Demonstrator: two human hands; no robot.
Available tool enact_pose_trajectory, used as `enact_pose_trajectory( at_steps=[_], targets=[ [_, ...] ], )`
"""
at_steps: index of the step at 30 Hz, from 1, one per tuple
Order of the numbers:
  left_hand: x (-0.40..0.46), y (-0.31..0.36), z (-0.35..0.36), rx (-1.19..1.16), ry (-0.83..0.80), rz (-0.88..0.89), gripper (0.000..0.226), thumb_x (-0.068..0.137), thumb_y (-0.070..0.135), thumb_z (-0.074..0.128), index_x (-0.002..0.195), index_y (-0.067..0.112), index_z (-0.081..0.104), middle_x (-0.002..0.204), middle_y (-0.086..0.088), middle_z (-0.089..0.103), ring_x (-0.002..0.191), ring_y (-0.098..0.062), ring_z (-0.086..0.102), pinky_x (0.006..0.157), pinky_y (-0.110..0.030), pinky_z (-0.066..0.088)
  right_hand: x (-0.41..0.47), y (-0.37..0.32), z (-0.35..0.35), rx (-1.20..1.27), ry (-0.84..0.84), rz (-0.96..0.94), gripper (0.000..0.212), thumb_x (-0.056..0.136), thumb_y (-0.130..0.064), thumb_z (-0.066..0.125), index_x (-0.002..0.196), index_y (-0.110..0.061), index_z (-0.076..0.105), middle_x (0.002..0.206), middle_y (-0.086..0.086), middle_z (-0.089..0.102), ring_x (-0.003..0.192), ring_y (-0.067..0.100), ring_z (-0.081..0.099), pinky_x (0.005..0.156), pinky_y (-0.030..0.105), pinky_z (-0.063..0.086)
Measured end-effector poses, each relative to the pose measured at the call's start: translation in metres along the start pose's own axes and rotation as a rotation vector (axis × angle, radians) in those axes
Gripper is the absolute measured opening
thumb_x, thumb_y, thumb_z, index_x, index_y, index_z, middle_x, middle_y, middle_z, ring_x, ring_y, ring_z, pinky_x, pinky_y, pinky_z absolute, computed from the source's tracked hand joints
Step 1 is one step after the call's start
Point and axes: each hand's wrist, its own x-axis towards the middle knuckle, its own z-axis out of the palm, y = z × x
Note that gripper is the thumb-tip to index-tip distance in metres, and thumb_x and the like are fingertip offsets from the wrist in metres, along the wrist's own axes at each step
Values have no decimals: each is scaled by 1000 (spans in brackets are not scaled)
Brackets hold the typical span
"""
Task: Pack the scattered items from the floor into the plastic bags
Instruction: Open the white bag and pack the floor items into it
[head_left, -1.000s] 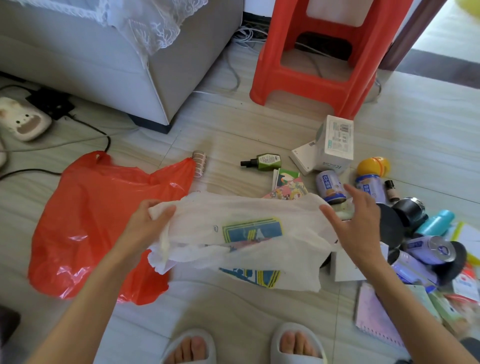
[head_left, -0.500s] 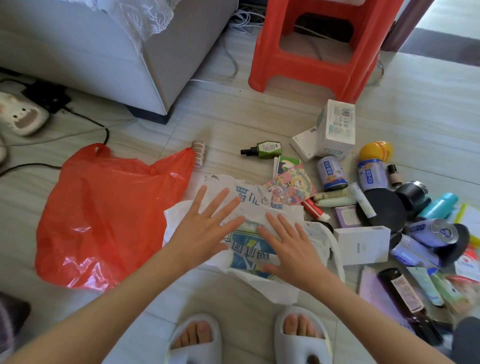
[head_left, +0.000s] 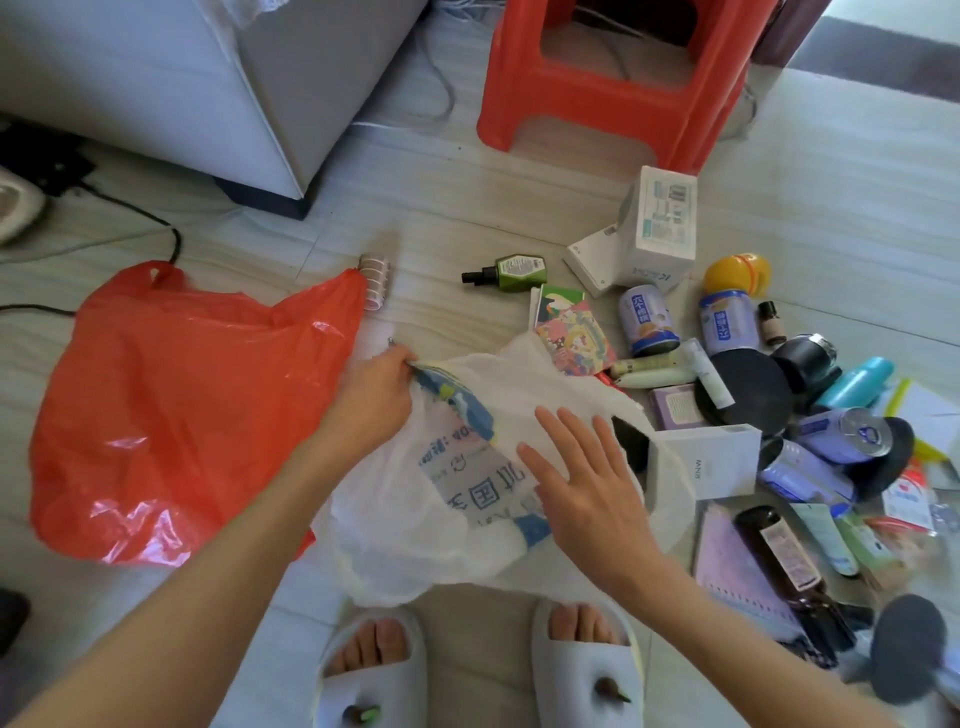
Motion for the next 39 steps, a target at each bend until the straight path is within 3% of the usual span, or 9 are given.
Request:
enact_pose_trajectory(
  at_steps=[8,11,16,19,21,26,29,32,39],
  targets=[
    [-64,-72,7,-639,30,-735,28,91,3,29,89,6,56,72,-16,49,59,-21,43,56,-29,31,4,19,9,-96,-272,124,61,64,-53,74,114,-19,62,139,14,49,129,36,44,107,61,9],
    [-95,-70,17,-186,-9,-577,26,89,1,34,110,3,49,98,-24,54,83,-36,54,64,-36,42,3,13,13,-98,-294,80,53,61,-39,81,107,-16,67,136,15,52,129,37,44,109,62,9],
    [-118,-36,37,376,74,175,67,65,15,56,130,14,41,141,-20,36,130,-38,35,101,-59,34,-2,5,22,37,-228,-4,52,65,-23,82,112,-12,64,132,18,54,126,40,47,103,61,24],
    [-98,-28,55,568,-57,377,75,61,28,71,131,23,43,145,-16,36,132,-38,36,101,-65,30,-3,3,25,114,-172,96,55,69,-23,78,118,-11,55,130,18,55,126,38,48,106,60,24],
    [-77,-29,61,599,-92,422,45,69,25,61,113,18,61,128,-18,56,116,-39,55,97,-60,38,-4,0,24,111,-108,215,45,77,-31,68,116,-12,55,128,16,56,125,34,48,110,58,23],
    [-52,-7,44,222,47,85,19,90,12,48,103,8,62,100,-13,67,87,-35,62,69,-40,46,-5,-11,23,-26,-211,470,78,71,-69,52,118,-7,57,130,10,55,120,32,50,106,60,25],
    [-54,-2,37,16,234,10,11,91,9,47,95,3,55,80,-16,62,73,-36,55,60,-37,36,1,-20,25,32,-363,560,102,71,-81,25,135,-3,42,155,8,22,143,29,16,112,58,5],
    [-64,-1,32,-243,345,-179,5,91,4,44,92,3,49,71,-3,50,71,-25,44,57,-26,21,3,-26,31,144,-443,588,107,73,-79,37,148,-7,11,158,4,-12,145,29,-9,112,59,2],
    [-81,-6,31,-293,293,-231,30,88,-7,36,111,11,45,106,-12,50,86,-22,47,65,-20,31,1,-26,33,195,-470,711,82,84,-57,51,143,-7,24,157,9,-12,144,31,-6,114,54,8]
  ],
)
